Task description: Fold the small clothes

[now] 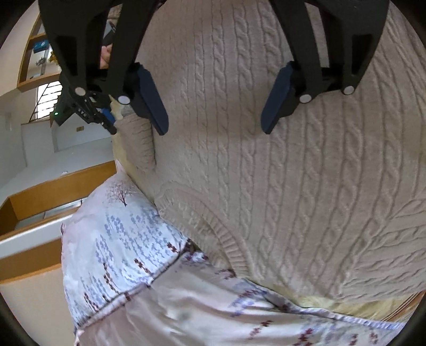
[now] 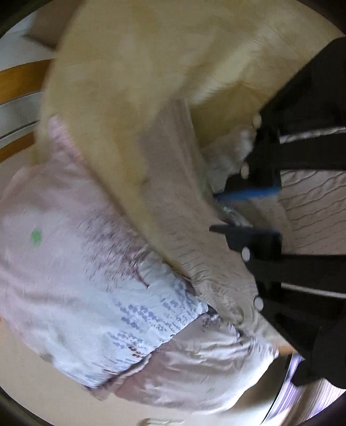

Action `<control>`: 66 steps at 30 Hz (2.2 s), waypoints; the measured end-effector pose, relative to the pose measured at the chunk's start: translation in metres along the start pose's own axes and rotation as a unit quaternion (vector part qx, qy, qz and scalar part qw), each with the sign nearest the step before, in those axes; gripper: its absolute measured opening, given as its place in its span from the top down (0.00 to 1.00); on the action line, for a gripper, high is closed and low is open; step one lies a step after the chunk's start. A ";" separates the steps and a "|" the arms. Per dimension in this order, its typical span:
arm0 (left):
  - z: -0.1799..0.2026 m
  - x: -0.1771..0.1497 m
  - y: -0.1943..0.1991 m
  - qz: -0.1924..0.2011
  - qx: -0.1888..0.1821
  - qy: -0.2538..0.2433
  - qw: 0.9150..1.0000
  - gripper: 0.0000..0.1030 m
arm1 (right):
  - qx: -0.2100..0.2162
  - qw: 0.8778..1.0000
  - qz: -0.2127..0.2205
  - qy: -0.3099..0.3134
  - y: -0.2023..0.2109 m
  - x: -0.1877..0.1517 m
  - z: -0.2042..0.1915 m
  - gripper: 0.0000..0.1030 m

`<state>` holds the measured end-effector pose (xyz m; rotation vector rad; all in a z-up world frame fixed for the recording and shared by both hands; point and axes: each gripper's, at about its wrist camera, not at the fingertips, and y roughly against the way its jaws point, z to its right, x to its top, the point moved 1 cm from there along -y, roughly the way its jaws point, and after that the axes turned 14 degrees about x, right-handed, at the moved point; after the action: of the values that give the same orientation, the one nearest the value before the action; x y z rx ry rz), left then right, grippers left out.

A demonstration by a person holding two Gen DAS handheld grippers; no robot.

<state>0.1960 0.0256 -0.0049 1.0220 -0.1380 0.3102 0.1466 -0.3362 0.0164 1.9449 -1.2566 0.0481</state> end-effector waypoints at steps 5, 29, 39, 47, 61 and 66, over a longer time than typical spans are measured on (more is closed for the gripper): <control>-0.017 -0.002 0.008 -0.003 -0.033 0.038 0.999 0.35 | 0.050 0.987 -0.003 0.154 -0.003 -0.019 -0.091 0.90; -0.043 0.014 -0.005 -0.001 -0.015 0.187 0.982 0.62 | 0.125 0.967 -0.069 -0.209 0.008 -0.053 0.039 0.53; -0.046 0.028 -0.009 0.017 0.034 0.181 0.983 0.87 | 0.111 0.971 0.003 -0.210 0.012 -0.031 0.060 0.60; -0.035 0.037 0.000 0.039 0.048 0.128 0.990 0.93 | 0.093 0.984 0.031 -0.148 0.016 -0.031 0.051 0.92; -0.047 0.039 0.022 0.090 0.180 0.021 0.979 1.00 | -0.061 0.998 0.006 0.007 0.013 -0.063 0.010 0.81; -0.057 0.034 0.052 0.085 0.119 0.038 0.989 0.84 | -0.123 0.989 0.070 0.051 0.046 -0.072 -0.008 0.52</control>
<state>0.2097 0.1063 0.0166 1.2358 -0.1211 0.5294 0.0773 -0.2859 0.0188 1.6223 -1.2676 0.0598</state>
